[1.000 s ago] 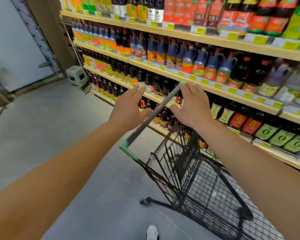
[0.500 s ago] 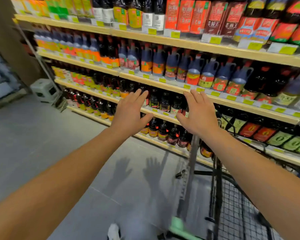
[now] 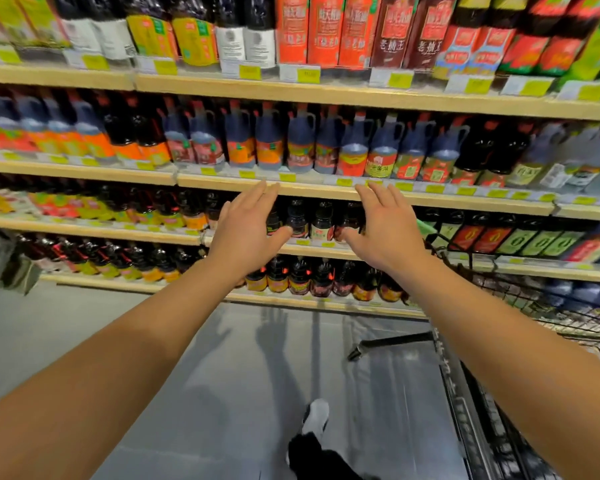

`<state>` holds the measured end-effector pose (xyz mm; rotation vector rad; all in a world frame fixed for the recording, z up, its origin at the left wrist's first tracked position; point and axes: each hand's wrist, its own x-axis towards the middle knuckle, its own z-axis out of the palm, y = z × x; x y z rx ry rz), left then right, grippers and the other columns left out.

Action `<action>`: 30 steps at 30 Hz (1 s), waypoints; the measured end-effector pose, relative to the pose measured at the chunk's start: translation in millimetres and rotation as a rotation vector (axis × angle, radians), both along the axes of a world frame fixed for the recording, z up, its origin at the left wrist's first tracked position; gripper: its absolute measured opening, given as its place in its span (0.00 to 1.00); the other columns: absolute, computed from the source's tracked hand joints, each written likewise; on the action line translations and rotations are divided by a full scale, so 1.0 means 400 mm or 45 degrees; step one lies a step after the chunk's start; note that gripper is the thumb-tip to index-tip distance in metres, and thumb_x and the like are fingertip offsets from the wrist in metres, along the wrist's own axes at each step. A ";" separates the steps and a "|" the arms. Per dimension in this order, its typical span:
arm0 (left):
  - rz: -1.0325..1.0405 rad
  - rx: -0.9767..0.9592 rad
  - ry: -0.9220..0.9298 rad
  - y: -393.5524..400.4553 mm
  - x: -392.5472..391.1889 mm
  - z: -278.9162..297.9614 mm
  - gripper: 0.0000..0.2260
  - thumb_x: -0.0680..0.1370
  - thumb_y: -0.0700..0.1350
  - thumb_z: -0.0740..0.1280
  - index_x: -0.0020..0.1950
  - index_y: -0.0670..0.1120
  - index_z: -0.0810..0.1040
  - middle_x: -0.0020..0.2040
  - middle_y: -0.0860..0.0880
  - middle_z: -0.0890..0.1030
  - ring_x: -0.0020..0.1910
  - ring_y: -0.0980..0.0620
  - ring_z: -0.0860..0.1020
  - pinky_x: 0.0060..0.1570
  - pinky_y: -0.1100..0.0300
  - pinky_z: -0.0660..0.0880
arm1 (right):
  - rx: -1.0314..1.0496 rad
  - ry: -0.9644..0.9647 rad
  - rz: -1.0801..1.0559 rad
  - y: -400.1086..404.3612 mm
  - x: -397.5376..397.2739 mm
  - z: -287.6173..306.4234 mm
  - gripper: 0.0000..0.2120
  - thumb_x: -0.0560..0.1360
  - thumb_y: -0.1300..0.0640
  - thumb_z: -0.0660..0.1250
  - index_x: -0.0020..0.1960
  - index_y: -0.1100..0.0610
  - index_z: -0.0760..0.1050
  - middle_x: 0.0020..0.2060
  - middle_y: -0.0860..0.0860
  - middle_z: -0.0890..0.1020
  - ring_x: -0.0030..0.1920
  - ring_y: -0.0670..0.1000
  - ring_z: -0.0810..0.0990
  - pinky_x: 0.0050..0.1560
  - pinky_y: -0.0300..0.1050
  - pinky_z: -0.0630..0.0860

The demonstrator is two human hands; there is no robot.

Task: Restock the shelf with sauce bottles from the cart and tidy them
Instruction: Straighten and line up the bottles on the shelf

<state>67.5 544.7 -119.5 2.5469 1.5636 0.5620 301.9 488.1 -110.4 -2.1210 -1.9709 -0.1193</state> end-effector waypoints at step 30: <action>-0.484 -0.049 -0.059 0.682 0.652 -0.174 0.33 0.77 0.56 0.65 0.78 0.53 0.55 0.78 0.49 0.56 0.77 0.46 0.54 0.74 0.45 0.54 | 0.060 0.272 -0.426 0.541 0.543 -0.188 0.35 0.74 0.48 0.68 0.76 0.58 0.59 0.74 0.56 0.63 0.74 0.58 0.59 0.74 0.50 0.57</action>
